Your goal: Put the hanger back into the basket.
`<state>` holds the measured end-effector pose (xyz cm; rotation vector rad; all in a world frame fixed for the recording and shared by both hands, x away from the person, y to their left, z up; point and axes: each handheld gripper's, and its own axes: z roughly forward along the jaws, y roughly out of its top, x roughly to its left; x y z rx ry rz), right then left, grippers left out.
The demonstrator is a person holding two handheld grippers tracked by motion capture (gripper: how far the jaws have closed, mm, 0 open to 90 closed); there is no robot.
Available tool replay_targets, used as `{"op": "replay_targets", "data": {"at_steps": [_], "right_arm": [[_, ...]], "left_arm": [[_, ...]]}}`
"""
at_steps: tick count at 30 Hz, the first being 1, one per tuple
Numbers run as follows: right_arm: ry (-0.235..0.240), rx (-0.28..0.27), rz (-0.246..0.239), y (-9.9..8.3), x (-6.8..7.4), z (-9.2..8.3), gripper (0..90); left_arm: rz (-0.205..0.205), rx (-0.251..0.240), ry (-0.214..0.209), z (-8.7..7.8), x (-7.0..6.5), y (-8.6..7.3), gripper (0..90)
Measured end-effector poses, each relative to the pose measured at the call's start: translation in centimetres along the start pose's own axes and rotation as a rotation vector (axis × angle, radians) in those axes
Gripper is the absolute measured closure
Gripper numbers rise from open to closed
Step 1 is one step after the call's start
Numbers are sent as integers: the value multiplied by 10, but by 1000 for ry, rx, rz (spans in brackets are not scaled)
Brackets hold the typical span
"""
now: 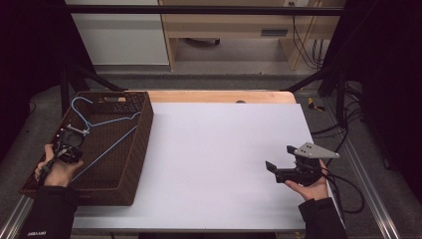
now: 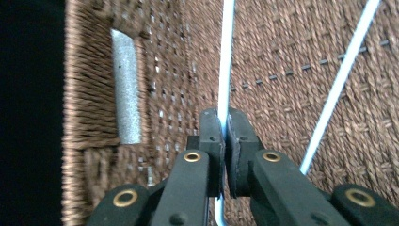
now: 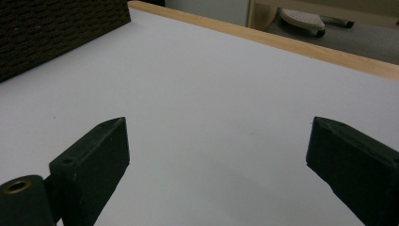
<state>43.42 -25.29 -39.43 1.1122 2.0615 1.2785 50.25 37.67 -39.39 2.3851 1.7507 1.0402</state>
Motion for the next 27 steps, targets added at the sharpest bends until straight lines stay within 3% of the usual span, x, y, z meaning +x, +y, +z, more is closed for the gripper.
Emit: {"op": "replay_targets", "data": {"at_steps": [5,8,14,18,19,22,27], "right_arm": [[-1,2,0,0,0,0,71],[-2,0,2,0,0,0,70],[0,-5,4,0,-1,-1,68],[0,-11,7,0,-1,-2,67],[0,-11,7,0,-1,-2,67],[0,-20,12,1,-1,-2,67],[-1,-26,15,1,-1,-3,64]], "left_arm": [[-12,-12,-21,0,0,-1,837],[-38,-68,-30,-13,5,-1,687],[-104,-251,-66,-47,17,-3,535],[-102,-406,-146,-72,13,-5,451],[-102,-406,-146,-72,13,-5,429],[-117,-536,-244,-90,0,-7,362],[-92,-646,-341,-109,-21,-5,255]]}}
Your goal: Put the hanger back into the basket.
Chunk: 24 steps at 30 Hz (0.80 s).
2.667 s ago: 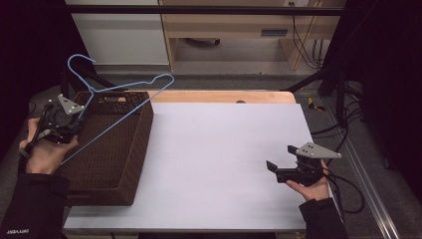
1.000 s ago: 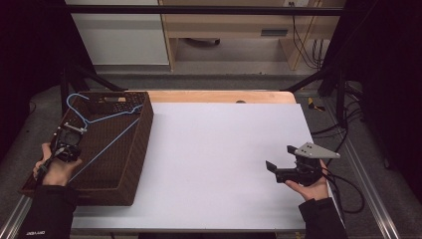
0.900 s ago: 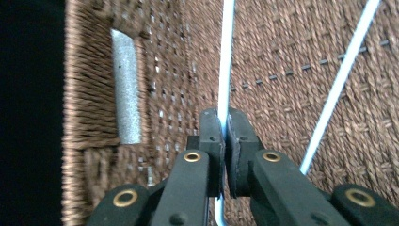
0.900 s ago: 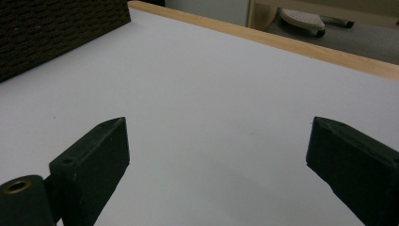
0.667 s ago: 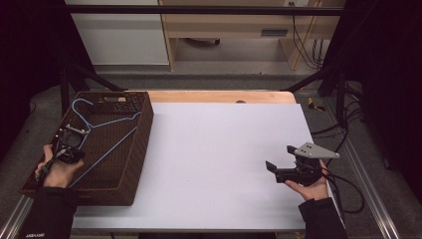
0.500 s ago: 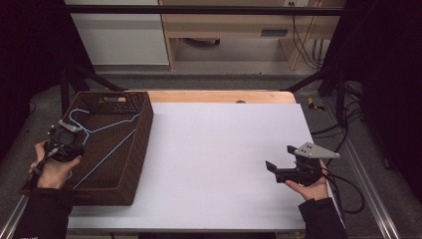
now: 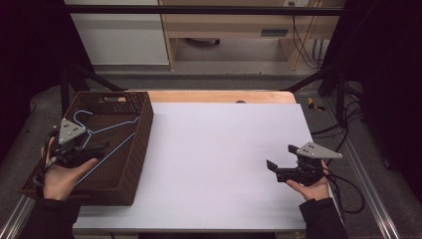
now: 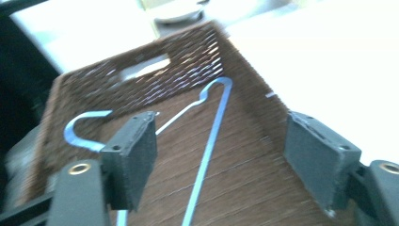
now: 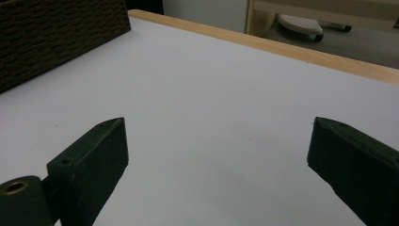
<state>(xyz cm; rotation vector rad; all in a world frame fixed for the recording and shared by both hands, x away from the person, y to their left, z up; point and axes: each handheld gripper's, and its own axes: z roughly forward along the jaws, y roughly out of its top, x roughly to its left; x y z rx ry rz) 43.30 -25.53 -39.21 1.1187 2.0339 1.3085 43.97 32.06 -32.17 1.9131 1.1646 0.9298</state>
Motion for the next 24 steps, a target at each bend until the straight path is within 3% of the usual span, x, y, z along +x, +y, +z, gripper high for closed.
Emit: {"op": "replay_targets", "data": {"at_steps": [7,10,13,20,24], "right_arm": [[1,-12,1,0,0,-2,63],[1,-14,1,0,-1,-2,63],[2,-16,1,0,-1,-3,63],[0,-22,-2,0,-2,-4,64],[5,-25,6,-1,-2,-4,65]], "left_arm": [[19,-96,-126,-4,-37,6,192],[-4,-133,-200,-4,-54,4,179],[-13,-161,-230,-2,-68,1,173],[9,-159,-330,12,-95,-9,153],[-9,-136,-356,21,-104,-17,140]]}}
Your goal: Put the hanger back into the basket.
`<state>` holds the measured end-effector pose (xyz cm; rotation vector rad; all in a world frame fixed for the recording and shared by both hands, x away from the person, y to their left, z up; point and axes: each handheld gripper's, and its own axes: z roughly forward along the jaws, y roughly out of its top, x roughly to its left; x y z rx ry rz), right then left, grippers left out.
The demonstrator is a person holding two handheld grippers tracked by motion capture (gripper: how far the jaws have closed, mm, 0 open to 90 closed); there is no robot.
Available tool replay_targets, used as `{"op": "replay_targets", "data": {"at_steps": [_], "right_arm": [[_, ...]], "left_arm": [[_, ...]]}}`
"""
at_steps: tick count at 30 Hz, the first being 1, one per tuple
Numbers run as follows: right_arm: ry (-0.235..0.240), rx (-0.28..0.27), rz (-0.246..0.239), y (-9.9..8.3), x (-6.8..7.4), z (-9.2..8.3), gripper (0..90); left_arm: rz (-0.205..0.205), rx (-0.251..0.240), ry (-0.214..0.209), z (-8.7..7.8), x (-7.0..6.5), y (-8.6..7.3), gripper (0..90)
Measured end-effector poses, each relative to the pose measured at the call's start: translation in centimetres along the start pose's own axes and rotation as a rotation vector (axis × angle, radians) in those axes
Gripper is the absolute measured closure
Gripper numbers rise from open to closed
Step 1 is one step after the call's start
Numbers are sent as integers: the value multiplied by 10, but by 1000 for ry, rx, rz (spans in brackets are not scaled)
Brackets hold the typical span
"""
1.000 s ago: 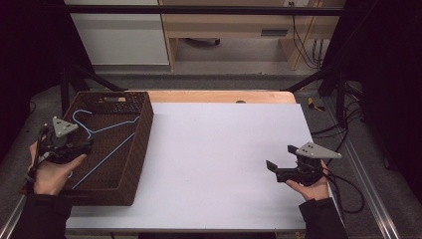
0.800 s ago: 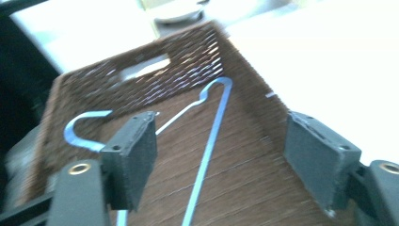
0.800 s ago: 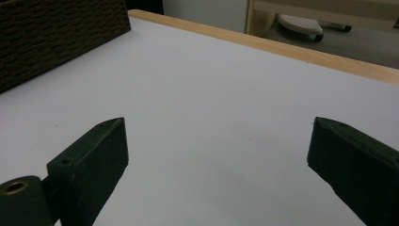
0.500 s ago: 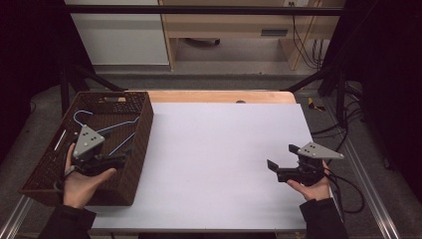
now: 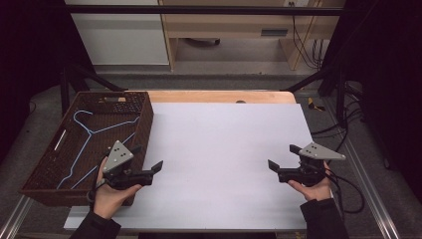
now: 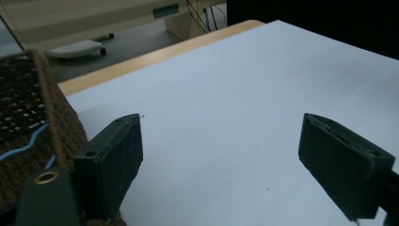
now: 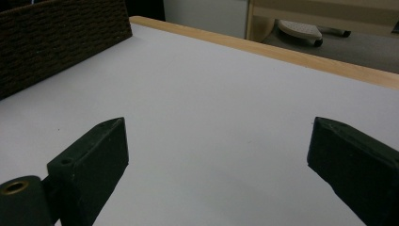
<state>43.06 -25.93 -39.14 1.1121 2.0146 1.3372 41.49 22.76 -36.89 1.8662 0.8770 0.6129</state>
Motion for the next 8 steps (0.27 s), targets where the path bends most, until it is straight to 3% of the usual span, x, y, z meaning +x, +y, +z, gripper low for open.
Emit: {"op": "replay_targets", "data": {"at_steps": [8], "right_arm": [[-3,3,4,-2,-2,0,65]], "left_arm": [[-23,5,-23,9,-1,-14,129]]}}
